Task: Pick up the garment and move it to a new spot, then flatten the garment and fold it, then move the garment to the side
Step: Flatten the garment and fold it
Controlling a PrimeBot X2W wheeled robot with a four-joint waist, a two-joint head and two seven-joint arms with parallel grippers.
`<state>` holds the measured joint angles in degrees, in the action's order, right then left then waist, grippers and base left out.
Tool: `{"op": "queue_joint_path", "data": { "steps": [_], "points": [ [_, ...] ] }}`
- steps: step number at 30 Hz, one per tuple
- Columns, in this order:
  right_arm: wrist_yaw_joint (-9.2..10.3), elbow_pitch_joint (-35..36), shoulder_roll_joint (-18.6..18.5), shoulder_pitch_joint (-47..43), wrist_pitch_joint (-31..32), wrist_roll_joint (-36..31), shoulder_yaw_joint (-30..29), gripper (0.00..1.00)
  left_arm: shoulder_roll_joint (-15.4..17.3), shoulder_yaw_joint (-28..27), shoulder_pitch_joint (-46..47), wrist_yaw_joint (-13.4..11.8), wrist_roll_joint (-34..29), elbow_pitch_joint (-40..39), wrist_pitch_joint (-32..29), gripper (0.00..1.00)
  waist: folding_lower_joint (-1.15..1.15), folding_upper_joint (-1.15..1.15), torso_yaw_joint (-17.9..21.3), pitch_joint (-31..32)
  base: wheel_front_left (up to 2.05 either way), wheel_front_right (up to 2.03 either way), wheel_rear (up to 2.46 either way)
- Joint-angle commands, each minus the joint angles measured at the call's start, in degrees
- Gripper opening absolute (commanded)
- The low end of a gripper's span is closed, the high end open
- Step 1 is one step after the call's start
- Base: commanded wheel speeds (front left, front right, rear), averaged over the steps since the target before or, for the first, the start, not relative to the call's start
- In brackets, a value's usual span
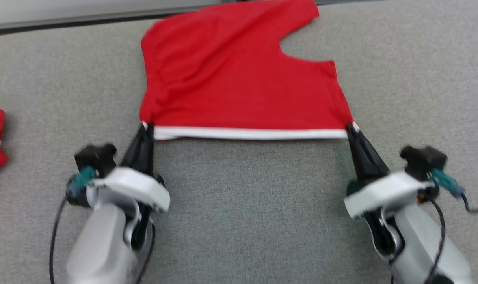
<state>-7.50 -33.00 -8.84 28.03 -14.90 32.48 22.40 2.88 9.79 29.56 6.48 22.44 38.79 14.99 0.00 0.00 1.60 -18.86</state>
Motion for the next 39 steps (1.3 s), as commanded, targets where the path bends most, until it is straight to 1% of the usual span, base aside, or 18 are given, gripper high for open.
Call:
{"op": "queue_joint_path", "data": {
  "steps": [1,6,8,11,14,15,16,21,26,29,31,35,37,39],
  "points": [
    [0.02,1.64,-0.87,-2.68,-0.36,-0.51,-1.08,0.0,0.09,-0.14,-2.37,0.2,-1.01,-1.76,0.26,0.0,0.0,0.0,-0.45,2.0,0.0,0.0,0.0],
    [0.02,10.26,-0.89,-15.09,-0.3,-2.83,-5.07,0.0,0.23,-0.59,-14.27,0.49,-3.18,-9.44,0.25,0.0,0.0,0.0,-0.69,6.38,0.0,0.0,0.0],
    [0.02,13.71,-0.71,-19.91,0.89,-3.79,-6.53,0.0,0.3,-0.79,-18.83,0.42,-3.31,-11.69,0.26,0.0,0.0,0.0,-0.66,8.07,0.0,0.0,0.0],
    [0.03,19.7,0.1,-26.95,4.04,-5.65,-8.83,0.0,0.28,-0.79,-24.63,-0.84,-2.89,-15.2,0.05,0.0,0.0,0.0,-0.59,10.06,0.0,0.0,0.0],
    [0.03,25.98,1.51,-33.26,7.92,-7.36,-11.11,0.0,0.26,-0.52,-29.61,-2.25,-2.48,-19.99,-1.78,0.0,0.0,0.0,-0.61,11.57,0.0,0.0,0.0],
    [0.03,29.72,2.38,-37.35,10.75,-8.62,-12.44,0.0,0.33,-0.36,-32.77,-3.28,-2.26,-23.31,-3.98,0.0,0.0,0.0,-0.63,12.51,0.0,0.0,0.0],
    [0.02,31.65,2.83,-39.1,12.02,-9.19,-12.93,0.0,0.32,-0.26,-34.09,-3.7,-2.11,-25.3,-4.94,0.0,0.0,0.0,-0.64,12.86,0.0,0.0,0.0],
    [0.03,38.55,4.44,-46.2,17.84,-10.28,-15.34,0.0,1.02,-0.58,-40.65,-6.64,-1.64,-33.74,-10.52,0.0,0.0,0.0,-0.34,15.05,0.0,0.0,0.0],
    [0.02,41.6,5.17,-47.86,20.8,-10.84,-16.14,0.0,0.97,-0.04,-43.28,-7.99,-0.91,-37.87,-13.35,0.0,0.0,0.0,-0.43,16.16,0.0,0.0,0.0],
    [0.02,41.95,5.39,-47.15,21.28,-10.89,-16.54,0.0,0.93,-0.31,-43.22,-9.24,-0.73,-38.66,-14.57,0.0,0.0,0.0,-0.58,16.63,0.0,0.0,0.0],
    [0.03,41.79,5.51,-46.11,20.74,-10.52,-17.06,0.0,0.88,-0.2,-42.23,-9.64,-0.67,-38.86,-15.22,0.0,0.0,0.0,-1.03,16.38,0.0,0.0,0.0],
    [0.03,40.57,5.67,-42.11,19.33,-10.4,-17.56,0.0,0.87,0.09,-38.67,-9.16,-0.31,-38.87,-15.61,0.0,0.0,0.0,-2.09,14.0,0.0,0.0,0.0],
    [0.02,39.43,5.7,-38.86,19.02,-10.62,-17.45,0.0,0.83,0.46,-36.01,-8.6,-0.09,-38.36,-15.75,0.0,0.0,0.0,-2.66,12.2,0.0,0.0,0.0],
    [0.01,37.99,4.92,-34.76,19.03,-10.87,-16.64,0.0,0.77,1.05,-33.37,-8.01,-0.04,-37.43,-16.19,0.0,0.0,0.0,-3.09,10.04,0.0,0.0,0.0]
  ]
}}
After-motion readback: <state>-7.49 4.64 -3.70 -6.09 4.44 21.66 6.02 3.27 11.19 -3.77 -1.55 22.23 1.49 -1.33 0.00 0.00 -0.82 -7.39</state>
